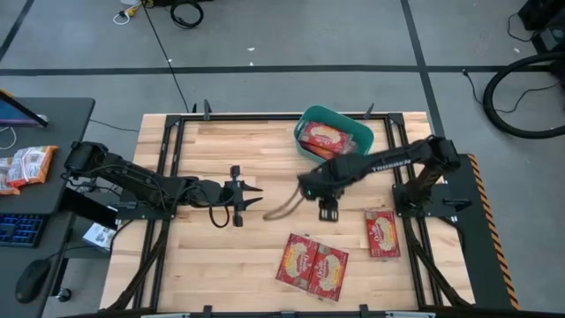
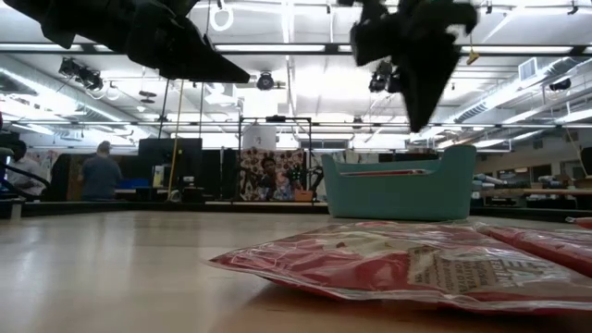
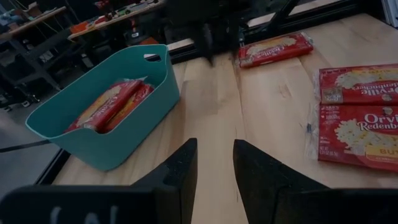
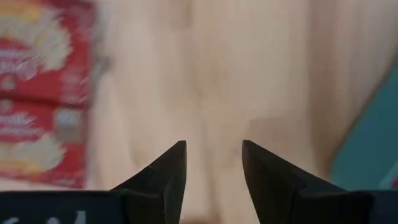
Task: Sort popcorn bags into baskets
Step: Put the popcorn bag into the bin
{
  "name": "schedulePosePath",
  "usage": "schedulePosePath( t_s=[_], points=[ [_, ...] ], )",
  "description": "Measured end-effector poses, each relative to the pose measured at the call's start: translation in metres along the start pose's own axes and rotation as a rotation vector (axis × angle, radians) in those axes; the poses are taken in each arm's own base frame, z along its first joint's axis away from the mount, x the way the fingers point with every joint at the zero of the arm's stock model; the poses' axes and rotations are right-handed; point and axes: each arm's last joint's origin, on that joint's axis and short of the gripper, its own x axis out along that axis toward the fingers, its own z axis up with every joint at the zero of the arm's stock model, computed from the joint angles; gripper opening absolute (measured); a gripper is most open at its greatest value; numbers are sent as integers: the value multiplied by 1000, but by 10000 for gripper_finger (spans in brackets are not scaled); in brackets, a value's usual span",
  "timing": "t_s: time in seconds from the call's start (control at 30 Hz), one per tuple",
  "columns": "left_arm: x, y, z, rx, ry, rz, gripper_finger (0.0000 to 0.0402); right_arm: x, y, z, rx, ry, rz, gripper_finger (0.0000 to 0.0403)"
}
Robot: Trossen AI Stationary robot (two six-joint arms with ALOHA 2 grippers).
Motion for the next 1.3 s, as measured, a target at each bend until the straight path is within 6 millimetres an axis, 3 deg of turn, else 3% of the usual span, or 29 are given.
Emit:
schedulePosePath(
  t_s=[0.23, 0.5, 0.73, 0.9, 1.1, 1.3],
  points=[
    [0, 0, 0, -9, -1, 0, 109, 6, 40, -28, 31, 139, 10, 160],
    [0, 0, 0, -22, -1, 0, 109, 44, 53, -73, 225, 461, 55, 160],
    [0, 0, 0, -21, -1, 0, 109, 75, 49, -107, 417, 635, -32, 160],
    [0, 0, 0, -25, 0, 0, 109, 84, 51, -117, 509, 649, -77, 160],
    [0, 0, 0, -26, -1, 1, 109, 96, 61, -121, 472, 551, -32, 160],
    [0, 0, 0, -26, -1, 0, 109, 95, 57, -144, 452, 497, -24, 160]
  ],
)
